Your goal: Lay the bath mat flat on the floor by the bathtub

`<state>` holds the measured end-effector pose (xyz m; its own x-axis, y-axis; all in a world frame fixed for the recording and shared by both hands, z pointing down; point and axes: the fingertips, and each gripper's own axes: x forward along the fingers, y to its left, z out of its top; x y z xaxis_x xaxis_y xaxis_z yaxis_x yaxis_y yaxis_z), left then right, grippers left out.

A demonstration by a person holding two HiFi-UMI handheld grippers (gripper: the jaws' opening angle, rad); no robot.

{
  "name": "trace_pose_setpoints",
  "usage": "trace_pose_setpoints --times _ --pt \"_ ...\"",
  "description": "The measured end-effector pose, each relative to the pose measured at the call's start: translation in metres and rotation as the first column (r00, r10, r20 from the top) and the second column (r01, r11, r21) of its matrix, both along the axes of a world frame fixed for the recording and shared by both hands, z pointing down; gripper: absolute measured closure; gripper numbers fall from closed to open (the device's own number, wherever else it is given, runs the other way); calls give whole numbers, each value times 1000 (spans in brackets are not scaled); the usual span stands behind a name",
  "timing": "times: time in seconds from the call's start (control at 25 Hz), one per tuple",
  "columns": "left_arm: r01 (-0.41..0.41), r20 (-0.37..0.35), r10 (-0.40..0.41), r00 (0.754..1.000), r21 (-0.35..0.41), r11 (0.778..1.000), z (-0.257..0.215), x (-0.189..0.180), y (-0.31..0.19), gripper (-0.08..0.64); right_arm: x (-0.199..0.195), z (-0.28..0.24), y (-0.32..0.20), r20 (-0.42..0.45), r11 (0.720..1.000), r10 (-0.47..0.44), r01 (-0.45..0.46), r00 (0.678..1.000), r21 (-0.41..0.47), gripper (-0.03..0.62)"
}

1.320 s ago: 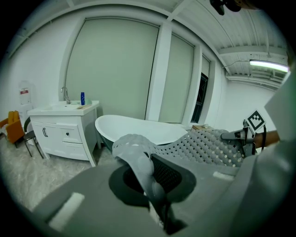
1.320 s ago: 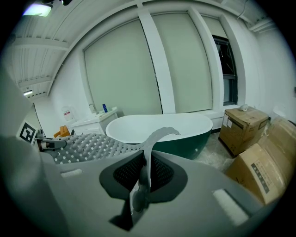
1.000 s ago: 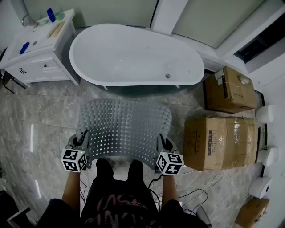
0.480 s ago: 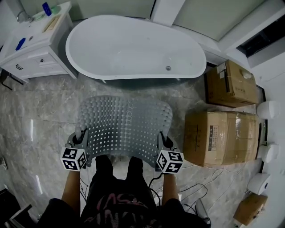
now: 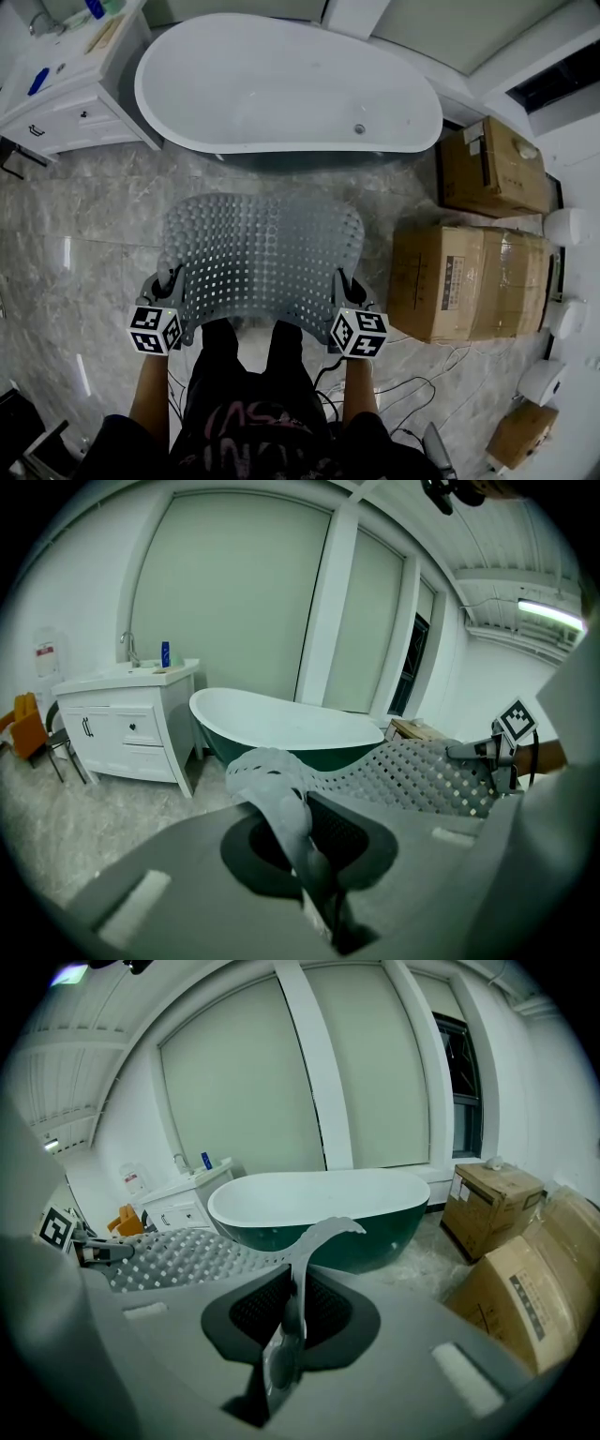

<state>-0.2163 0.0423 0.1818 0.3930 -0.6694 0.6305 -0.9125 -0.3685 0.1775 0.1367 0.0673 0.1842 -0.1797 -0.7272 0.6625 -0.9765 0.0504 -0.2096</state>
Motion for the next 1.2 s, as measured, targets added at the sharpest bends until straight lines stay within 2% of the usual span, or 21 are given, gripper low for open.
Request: trace_pose_setpoints --times 1.2 --pt "8 39 -4 999 -96 995 83 -11 -15 534 -14 78 -8 17 997 -3 4 1000 -83 541"
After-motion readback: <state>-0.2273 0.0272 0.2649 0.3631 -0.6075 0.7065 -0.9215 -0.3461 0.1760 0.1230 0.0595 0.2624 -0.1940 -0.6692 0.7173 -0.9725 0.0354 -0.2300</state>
